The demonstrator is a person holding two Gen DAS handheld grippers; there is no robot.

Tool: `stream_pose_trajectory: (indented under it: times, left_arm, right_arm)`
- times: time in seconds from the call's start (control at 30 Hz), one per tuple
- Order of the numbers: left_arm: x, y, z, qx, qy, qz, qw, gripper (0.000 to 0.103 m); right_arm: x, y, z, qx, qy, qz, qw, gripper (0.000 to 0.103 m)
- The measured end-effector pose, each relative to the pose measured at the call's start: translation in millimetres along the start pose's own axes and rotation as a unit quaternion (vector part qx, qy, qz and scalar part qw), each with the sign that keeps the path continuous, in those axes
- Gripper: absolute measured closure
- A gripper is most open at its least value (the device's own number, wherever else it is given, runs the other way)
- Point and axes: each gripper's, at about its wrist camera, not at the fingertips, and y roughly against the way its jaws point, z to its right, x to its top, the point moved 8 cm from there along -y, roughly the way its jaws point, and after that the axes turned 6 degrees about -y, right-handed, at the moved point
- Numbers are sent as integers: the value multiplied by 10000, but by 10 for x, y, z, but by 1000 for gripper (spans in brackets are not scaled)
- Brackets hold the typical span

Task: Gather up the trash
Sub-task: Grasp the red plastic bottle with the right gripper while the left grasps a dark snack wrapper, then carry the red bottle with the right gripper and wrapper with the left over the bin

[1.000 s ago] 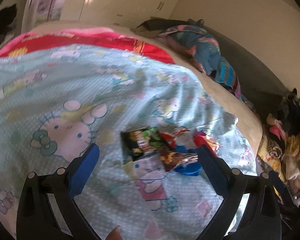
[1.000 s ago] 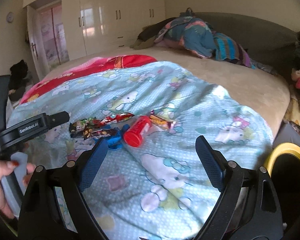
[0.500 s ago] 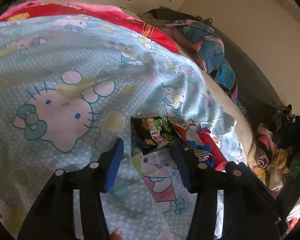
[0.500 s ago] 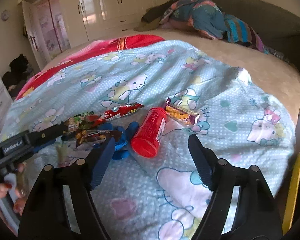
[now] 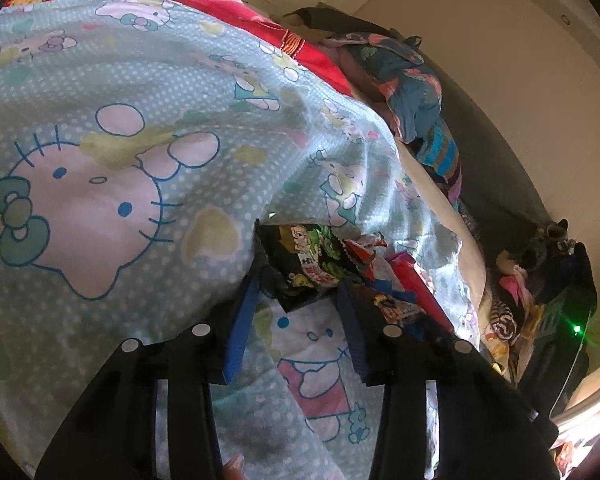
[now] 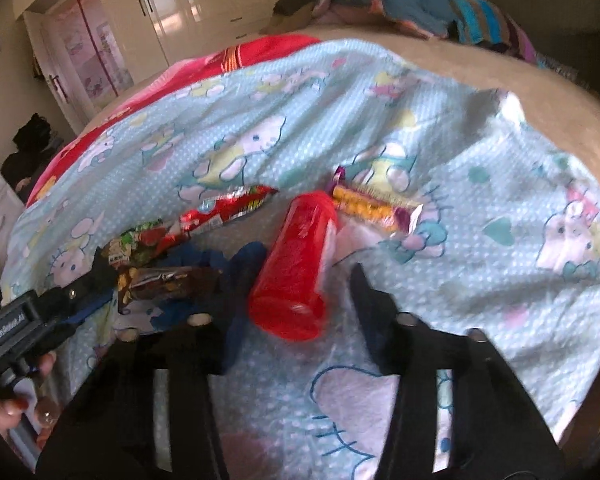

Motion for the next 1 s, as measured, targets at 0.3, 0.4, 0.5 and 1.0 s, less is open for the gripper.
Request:
stream_pose_trajectory:
  times: [0.3, 0.4, 0.5, 1.0]
  left_arm:
    - [46, -52, -93, -334, 457, 20, 9984, 74]
    - [59, -30, -113, -424, 592, 47, 9973, 79]
    - [116, 66, -46, -489, 519, 183, 9973, 84]
    - [400, 677, 637, -545, -638, 870, 9927, 90]
  right_arm:
    - [-154, 282, 12, 209, 23, 295, 9993, 75]
    - [-176, 422, 35, 325, -73, 399, 9986, 75]
    - [-191, 554, 35, 381, -71, 508, 9980, 76]
    - [-332, 1058, 105, 572, -184, 813, 9949, 76]
